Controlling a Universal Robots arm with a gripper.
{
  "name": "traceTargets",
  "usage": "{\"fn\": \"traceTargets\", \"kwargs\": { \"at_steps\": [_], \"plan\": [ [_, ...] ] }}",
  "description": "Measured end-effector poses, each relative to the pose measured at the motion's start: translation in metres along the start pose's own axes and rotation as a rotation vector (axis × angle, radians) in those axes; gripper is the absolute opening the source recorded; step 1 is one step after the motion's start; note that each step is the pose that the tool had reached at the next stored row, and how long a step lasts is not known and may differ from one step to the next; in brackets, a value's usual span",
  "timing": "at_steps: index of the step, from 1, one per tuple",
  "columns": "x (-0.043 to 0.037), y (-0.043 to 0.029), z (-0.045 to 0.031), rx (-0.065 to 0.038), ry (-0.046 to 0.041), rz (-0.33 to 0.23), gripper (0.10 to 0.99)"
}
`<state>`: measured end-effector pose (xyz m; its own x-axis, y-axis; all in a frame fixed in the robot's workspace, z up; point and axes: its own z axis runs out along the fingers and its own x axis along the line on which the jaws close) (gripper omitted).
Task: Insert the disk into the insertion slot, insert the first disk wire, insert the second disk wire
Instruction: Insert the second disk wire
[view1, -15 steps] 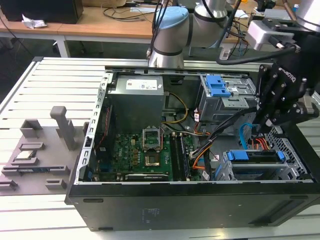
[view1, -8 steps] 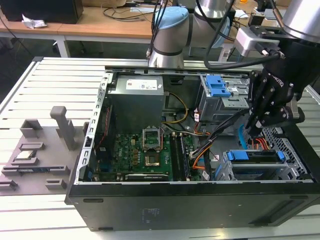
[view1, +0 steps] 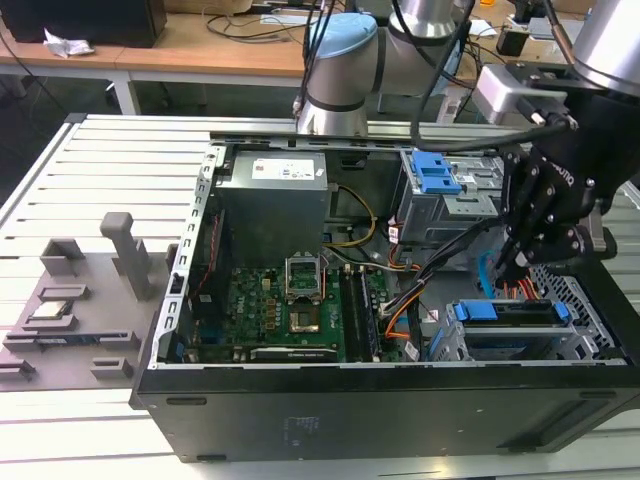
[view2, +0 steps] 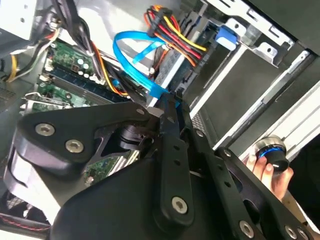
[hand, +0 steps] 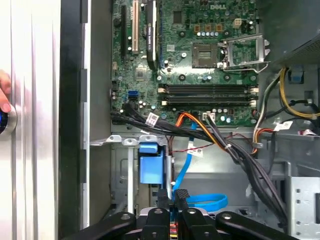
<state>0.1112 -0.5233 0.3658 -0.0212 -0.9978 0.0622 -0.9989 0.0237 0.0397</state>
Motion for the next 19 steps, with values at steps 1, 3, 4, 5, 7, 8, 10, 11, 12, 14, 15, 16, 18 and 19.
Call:
{"fn": "traceTargets", "kwargs": {
  "at_steps": [1, 3, 4, 5, 7, 8, 10, 11, 12, 14, 15, 16, 18, 19],
  "plan": [
    [0.0023, -0.0010, 0.0042, 0.000, 0.0001, 0.000, 0.161],
    [0.0048, -0.0052, 0.0099, -0.002, 0.0000, 0.000, 0.161],
    [0.0054, -0.0066, 0.0120, -0.002, 0.0000, 0.000, 0.161],
    [0.0057, -0.0078, 0.0143, -0.003, 0.0000, 0.000, 0.161],
    [0.0059, -0.0093, 0.0167, -0.003, 0.0001, 0.000, 0.161],
    [0.0059, -0.0100, 0.0171, -0.003, 0.0003, 0.000, 0.161],
    [0.0058, -0.0126, 0.0180, -0.003, 0.0000, 0.000, 0.161],
    [0.0058, -0.0135, 0.0183, -0.003, 0.0000, 0.000, 0.161],
    [0.0057, -0.0145, 0.0191, -0.003, 0.0000, 0.000, 0.161],
    [0.0057, -0.0156, 0.0202, -0.003, 0.0001, 0.000, 0.161],
    [0.0056, -0.0160, 0.0209, -0.003, 0.0001, 0.000, 0.161],
    [0.0057, -0.0162, 0.0214, -0.003, 0.0000, 0.000, 0.161],
    [0.0068, -0.0165, 0.0236, -0.003, 0.0008, 0.000, 0.161],
    [0.0074, -0.0166, 0.0248, -0.003, 0.0007, 0.000, 0.161]
  ]
}}
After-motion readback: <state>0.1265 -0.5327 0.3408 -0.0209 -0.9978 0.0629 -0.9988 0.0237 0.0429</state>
